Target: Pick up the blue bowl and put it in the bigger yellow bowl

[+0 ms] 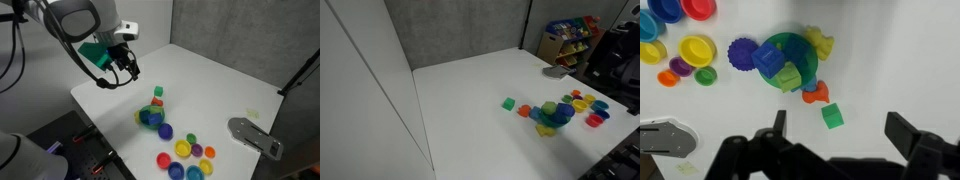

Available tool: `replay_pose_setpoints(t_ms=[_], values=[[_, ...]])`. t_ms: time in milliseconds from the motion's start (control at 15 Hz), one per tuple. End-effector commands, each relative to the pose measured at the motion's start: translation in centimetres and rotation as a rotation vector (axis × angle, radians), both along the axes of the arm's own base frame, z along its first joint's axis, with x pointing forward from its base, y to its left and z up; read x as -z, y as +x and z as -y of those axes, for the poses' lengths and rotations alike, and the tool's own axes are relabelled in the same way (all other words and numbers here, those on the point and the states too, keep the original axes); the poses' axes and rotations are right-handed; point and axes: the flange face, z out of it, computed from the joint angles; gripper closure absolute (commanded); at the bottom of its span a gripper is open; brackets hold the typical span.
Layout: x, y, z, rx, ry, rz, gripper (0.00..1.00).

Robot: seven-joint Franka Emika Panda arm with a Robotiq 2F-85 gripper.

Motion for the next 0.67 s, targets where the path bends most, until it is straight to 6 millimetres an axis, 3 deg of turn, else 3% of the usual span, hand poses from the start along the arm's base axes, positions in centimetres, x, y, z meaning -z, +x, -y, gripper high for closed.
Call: replay_pose_setpoints(t_ms=[0, 333, 600], values=[[-0.1, 0.0, 0.0, 0.000, 0.000, -0.001, 0.00], [0.0, 1.3, 1.1, 0.023, 0.002, -0.009, 0.00], [0.4, 3.2, 4.1, 0.075, -0.003, -0.012, 0.00]])
